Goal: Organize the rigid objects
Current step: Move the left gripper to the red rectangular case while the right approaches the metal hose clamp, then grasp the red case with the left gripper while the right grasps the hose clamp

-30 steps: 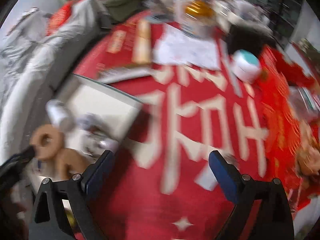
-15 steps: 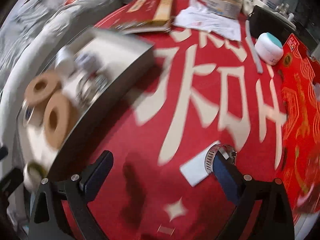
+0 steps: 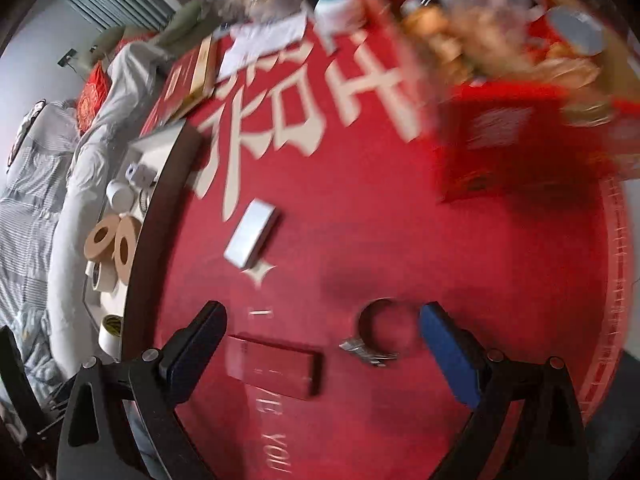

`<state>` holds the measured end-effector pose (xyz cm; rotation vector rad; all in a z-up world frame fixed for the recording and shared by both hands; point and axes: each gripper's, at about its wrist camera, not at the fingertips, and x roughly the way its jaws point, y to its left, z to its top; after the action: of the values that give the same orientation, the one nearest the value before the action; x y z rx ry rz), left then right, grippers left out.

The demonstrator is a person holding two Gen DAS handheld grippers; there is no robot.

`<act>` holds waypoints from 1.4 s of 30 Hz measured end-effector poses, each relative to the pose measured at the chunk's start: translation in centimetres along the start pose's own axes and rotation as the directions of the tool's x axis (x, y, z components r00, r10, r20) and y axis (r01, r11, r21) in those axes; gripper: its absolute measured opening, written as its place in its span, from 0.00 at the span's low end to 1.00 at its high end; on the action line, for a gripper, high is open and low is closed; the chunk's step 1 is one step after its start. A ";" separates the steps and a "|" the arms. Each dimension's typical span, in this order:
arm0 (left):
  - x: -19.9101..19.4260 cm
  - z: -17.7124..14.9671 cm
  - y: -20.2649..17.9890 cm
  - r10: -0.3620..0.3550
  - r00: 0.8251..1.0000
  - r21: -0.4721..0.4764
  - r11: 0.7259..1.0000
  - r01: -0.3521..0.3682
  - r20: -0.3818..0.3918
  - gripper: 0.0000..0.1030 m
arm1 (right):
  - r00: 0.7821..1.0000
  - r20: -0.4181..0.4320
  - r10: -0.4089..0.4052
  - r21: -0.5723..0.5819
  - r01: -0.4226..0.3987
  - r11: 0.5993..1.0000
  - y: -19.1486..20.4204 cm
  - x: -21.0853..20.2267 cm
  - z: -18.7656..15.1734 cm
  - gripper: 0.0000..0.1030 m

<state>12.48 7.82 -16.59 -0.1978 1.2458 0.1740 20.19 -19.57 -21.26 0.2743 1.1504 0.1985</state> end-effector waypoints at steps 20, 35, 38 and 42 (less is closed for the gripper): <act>4.6 -0.1 -16.4 -0.036 0.999 0.267 0.963 0.040 -0.018 1.00 | 0.990 -0.006 -0.142 0.124 0.142 0.982 -7.4 -3.8 -4.2 0.95; 6.1 1.6 -12.0 -0.036 0.999 0.243 0.969 0.032 0.011 1.00 | 0.986 -0.049 -0.159 0.064 0.162 0.985 -4.7 -0.9 -2.8 0.95; 5.9 1.4 -11.9 -0.042 0.999 0.252 0.967 0.034 0.026 1.00 | 0.968 -0.064 -0.242 -0.016 0.241 0.970 -2.7 0.7 -2.0 0.97; 5.6 0.5 -11.4 -0.060 0.995 0.251 0.967 0.039 0.075 1.00 | 0.936 -0.102 -0.337 -0.106 0.327 0.939 -1.0 2.3 -1.4 1.00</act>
<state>17.36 -2.97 -21.15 -0.0035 1.1682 -0.0187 19.86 -19.69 -24.11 -0.0135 1.2841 -0.0351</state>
